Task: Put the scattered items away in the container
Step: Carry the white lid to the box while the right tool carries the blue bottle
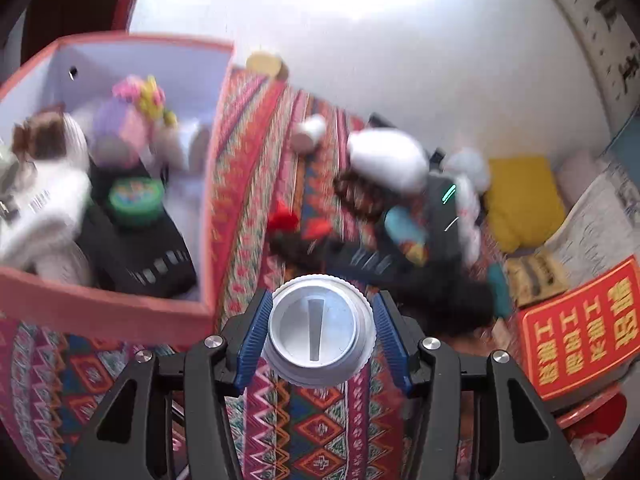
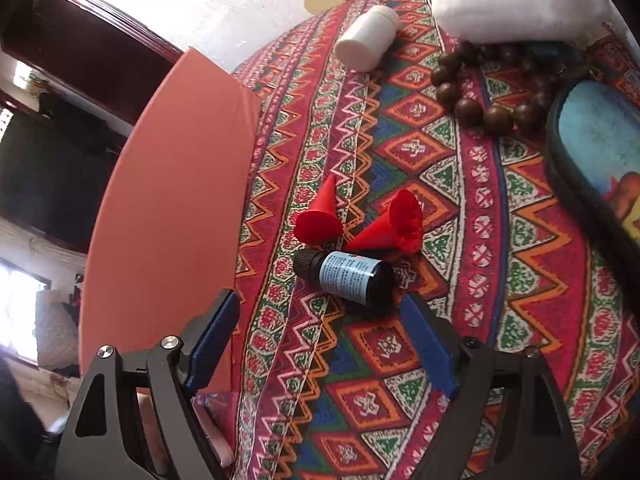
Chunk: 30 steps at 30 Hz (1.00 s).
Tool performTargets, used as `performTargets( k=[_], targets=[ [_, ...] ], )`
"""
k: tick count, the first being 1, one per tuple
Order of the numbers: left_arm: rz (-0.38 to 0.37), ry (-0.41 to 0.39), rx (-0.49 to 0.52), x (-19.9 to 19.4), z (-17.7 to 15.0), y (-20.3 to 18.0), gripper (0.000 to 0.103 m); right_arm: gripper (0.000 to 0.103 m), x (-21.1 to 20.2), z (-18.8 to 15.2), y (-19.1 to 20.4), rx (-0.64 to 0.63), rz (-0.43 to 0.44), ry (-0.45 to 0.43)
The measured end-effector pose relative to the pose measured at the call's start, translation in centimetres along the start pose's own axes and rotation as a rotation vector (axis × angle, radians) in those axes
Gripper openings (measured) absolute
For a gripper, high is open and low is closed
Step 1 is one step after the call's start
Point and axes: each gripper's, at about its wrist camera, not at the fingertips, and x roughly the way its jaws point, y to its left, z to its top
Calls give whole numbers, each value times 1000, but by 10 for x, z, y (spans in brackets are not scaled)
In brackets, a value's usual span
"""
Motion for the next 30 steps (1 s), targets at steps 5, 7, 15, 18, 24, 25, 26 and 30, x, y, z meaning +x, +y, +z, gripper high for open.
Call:
performTargets(
  k=[5,7,15,18,24,25,26,30],
  targets=[
    [59,-205,-13,-48,55,23,50,85,8,-3,8,24,-92,-54],
    [79,-265,-50,-62,68,41,50,85,13,-5,16,19,-158,-68],
    [198,-269,-143,-56,74,102,50,62,-7,-23,16,26,-220,-108],
    [245,-267,-157,-52,71,121,50,62,-39,-30,13,71,-143,-150],
    [312,-264,-222,-55,66,153,50,62,-108,-34,79,-25,54,-304],
    [319,-273,-229,-58,66,158,50,62,-116,-34,102,-82,63,-320],
    [327,-280,-230,-60,66,160,50,62,-115,-30,124,-119,69,-326],
    [319,-289,-221,-68,64,170,52,62,-96,-22,200,-238,101,-316]
  ],
)
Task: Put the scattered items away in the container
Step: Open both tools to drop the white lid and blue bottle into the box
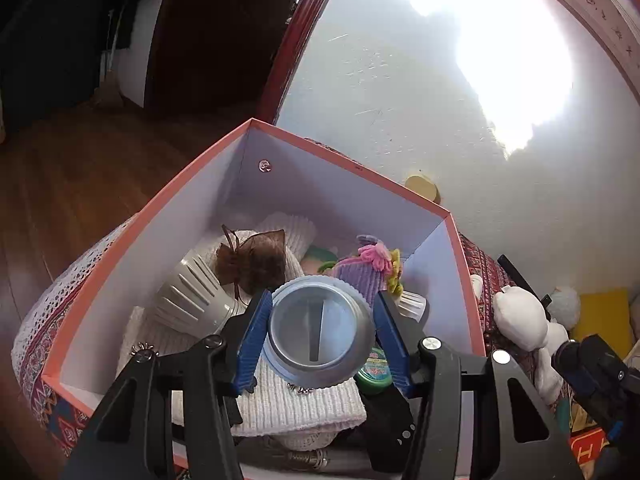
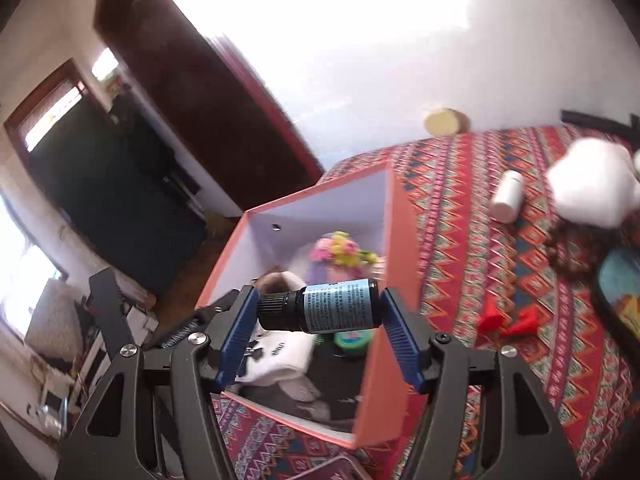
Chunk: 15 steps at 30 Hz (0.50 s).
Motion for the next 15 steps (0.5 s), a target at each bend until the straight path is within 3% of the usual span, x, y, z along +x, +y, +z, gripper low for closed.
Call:
performTargets(
  k=[1,2,3,4,9,15],
  targets=[
    [-3,2,-1,-1,0,3,55,64,5,7,7,-5,14,7],
    [2,0,-5,-3,1,6,66,72,9,13,9,8,28,7],
    [8,-6,-12,-5,1,9,79,92,11,15,9,18,37,8],
    [11,-19,-21,-8,1,11,83,98,10,16,13,27,41,-3],
    [1,-70,-43,-26,6,15,84,98,-8,17,11,15,8,-66],
    [-49,-60,28,-31,0,-20,84,98,-30,14,-35,68,-81,-91]
  ],
)
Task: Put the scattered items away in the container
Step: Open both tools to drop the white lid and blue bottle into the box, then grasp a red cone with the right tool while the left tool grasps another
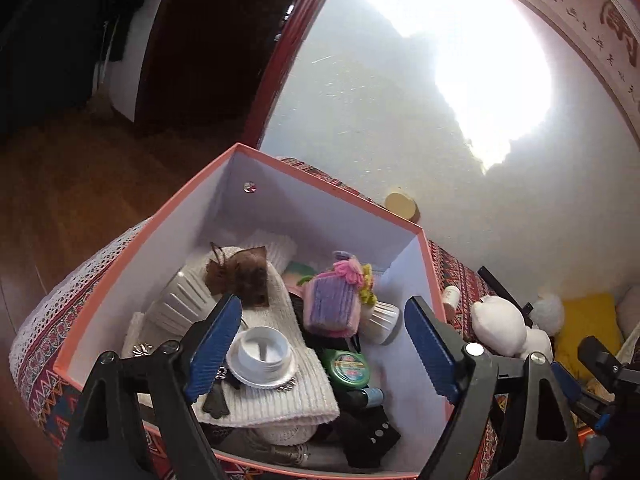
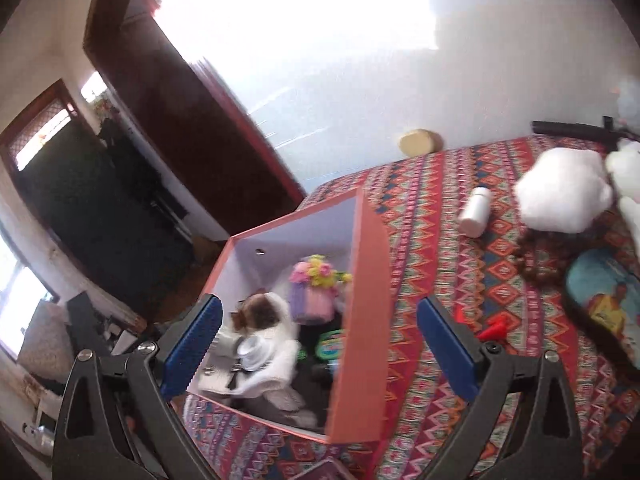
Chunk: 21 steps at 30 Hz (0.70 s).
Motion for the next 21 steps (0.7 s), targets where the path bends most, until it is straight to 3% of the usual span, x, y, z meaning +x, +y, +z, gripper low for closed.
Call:
performTargets(
  k=[5,8,10,14,20,21],
  targets=[
    [-15,39,160,2,-21,-63,84,98,1,-8,-58,76,-70,37],
    [-43,88,220,9,-33,-97,84,95,19,-21,-86,47,-144,91],
    [-57,107,251,12,-38,-116,84,94,36,-32,-99,-27,-216,138],
    [-62,119,279,16,-41,-137,84,88,73,-48,-117,-125,-256,220],
    [-31,150,273,37,-42,-148,84,85,132,-60,-117,-372,-343,335],
    [-26,156,276,40,-42,-149,84,72,140,-62,-118,-406,-359,347]
  ],
)
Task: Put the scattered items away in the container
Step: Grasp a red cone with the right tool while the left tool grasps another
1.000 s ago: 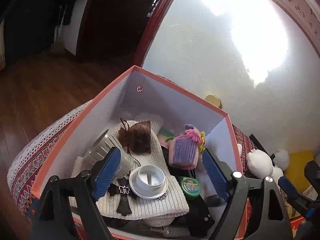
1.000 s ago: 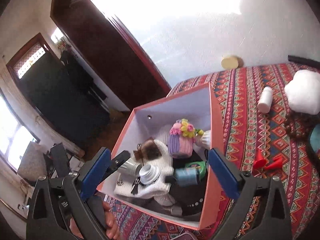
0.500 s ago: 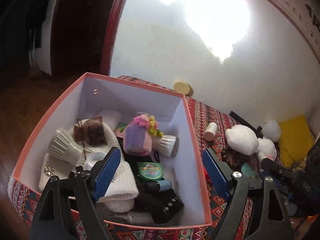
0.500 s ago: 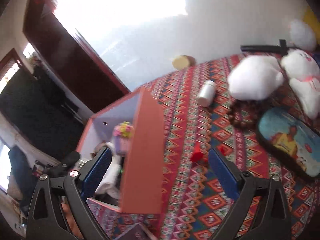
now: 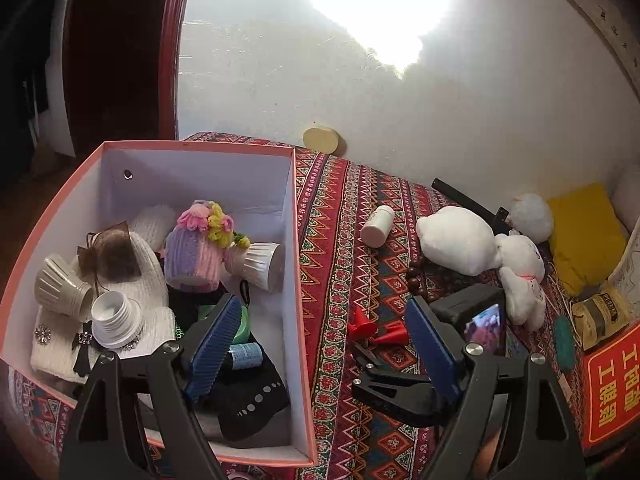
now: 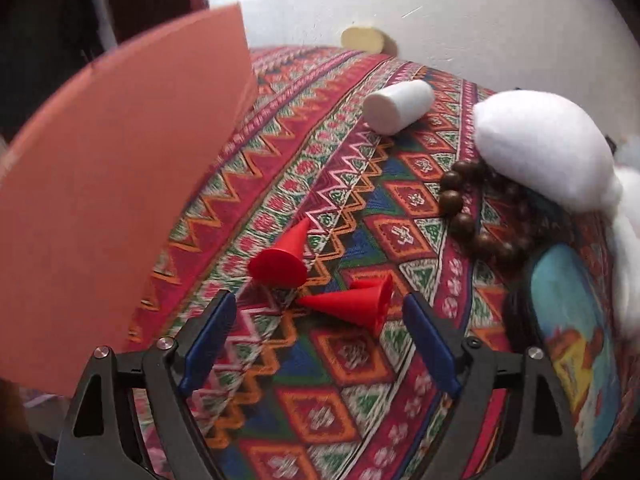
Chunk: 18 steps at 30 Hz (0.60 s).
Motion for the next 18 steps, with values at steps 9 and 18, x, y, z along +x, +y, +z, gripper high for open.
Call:
performTargets(
  k=[9,18],
  targets=[
    [9,14,63,8,-6,-27,84,48,-53,-46,-42,90,99,-62],
    [177,138,194,92,-38,-105,57,48,-167,-118,-126,428,248,-236]
  ],
)
